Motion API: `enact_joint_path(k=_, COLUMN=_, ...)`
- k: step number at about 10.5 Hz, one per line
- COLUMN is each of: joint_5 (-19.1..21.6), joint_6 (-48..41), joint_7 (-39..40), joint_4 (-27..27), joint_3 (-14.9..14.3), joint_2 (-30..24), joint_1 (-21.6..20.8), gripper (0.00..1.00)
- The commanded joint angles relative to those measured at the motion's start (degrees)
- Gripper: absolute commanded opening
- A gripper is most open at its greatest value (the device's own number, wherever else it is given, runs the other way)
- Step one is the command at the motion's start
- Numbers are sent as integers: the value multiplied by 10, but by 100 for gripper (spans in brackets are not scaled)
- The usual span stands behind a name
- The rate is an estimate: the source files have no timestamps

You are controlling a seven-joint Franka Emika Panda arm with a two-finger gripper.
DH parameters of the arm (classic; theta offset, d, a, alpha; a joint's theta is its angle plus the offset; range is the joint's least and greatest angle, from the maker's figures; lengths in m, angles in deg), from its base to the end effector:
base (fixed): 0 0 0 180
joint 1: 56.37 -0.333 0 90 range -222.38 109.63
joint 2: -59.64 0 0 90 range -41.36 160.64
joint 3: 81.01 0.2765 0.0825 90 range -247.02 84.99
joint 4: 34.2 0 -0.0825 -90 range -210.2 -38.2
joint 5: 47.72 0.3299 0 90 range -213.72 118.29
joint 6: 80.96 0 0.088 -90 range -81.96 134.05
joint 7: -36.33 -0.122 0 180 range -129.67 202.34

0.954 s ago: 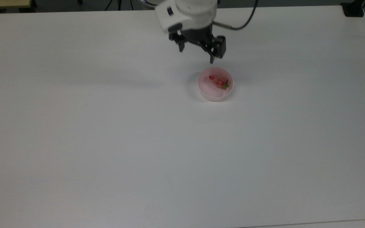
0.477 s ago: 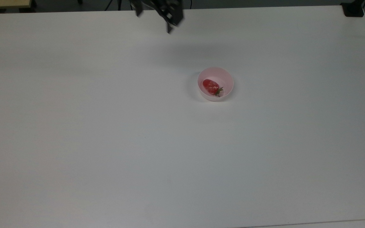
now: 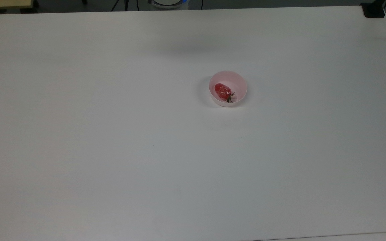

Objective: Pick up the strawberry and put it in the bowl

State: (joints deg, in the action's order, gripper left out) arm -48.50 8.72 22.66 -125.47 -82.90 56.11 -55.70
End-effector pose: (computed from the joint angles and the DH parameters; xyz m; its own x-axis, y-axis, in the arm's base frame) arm 0.4832 -0.0238 0.5905 0.9595 -0.2795 0.0356 -0.2798 -0.9600 0.0033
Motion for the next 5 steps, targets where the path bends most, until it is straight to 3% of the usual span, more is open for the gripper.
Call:
enact_joint_path(k=1, joint_5=-15, joint_6=-5, joint_7=59, joint_4=22, joint_3=-19, joint_2=5, joint_1=-4, gripper=100)
enact_joint_path(k=5, joint_5=-9, joint_6=-5, joint_7=157, joint_4=22, joint_3=-20, joint_2=7, joint_1=-1, gripper=100)
